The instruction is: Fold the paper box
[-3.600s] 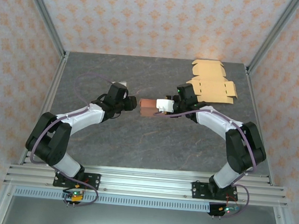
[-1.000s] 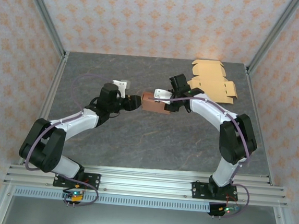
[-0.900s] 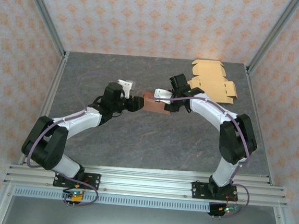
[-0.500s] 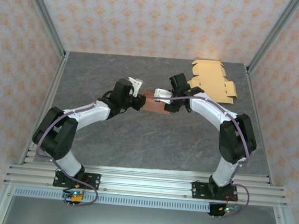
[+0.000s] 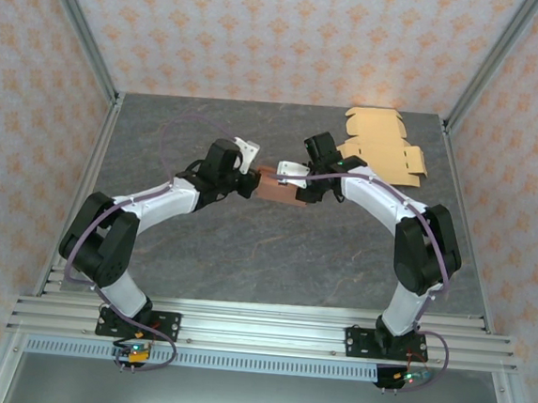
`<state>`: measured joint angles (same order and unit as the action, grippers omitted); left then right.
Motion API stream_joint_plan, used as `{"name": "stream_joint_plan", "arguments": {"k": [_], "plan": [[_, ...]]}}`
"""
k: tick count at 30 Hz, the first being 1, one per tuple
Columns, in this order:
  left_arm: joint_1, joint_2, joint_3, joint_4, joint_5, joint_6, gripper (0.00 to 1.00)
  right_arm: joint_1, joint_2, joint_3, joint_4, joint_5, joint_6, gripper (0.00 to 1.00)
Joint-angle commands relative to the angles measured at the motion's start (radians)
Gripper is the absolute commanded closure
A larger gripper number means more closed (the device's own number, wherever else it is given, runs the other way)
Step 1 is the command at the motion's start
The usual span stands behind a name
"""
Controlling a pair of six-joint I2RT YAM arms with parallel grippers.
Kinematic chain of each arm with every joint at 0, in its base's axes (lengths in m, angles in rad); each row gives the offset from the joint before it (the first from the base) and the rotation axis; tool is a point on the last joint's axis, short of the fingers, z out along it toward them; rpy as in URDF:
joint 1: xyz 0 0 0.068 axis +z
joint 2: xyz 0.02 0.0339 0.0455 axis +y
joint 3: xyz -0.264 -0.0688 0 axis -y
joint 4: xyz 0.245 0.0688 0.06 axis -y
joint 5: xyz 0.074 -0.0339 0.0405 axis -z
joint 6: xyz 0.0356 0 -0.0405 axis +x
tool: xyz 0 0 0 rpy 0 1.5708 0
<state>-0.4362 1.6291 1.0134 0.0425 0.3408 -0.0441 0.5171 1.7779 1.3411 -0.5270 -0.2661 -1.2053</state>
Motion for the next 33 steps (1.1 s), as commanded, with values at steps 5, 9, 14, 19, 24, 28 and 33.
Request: {"name": "stream_joint_plan", "arguments": {"k": [5, 9, 14, 19, 24, 28, 33], "plan": [[0.006, 0.036, 0.059, -0.041, 0.048, 0.064, 0.90, 0.018, 0.057, -0.030, -0.202, -0.036, -0.009, 0.53], [0.006, 0.054, 0.071, -0.057, 0.080, 0.057, 1.00, 0.019, 0.064, -0.021, -0.200, -0.041, 0.002, 0.52], [0.006, 0.042, 0.091, -0.099, 0.077, 0.023, 1.00, 0.018, 0.071, -0.019, -0.202, -0.032, 0.011, 0.52], [0.006, 0.017, 0.105, -0.115, 0.049, -0.040, 0.67, 0.019, 0.097, -0.004, -0.197, -0.017, 0.030, 0.52], [0.029, -0.044, 0.101, -0.089, 0.034, -0.087, 0.55, 0.013, 0.115, 0.012, -0.190, -0.018, 0.035, 0.53], [0.079, -0.072, 0.089, -0.039, 0.097, -0.134, 0.55, 0.003, 0.116, 0.018, -0.181, -0.031, 0.039, 0.53], [0.141, -0.111, 0.048, 0.059, 0.133, -0.244, 0.53, -0.011, 0.113, 0.027, -0.197, -0.053, 0.039, 0.56]]}}
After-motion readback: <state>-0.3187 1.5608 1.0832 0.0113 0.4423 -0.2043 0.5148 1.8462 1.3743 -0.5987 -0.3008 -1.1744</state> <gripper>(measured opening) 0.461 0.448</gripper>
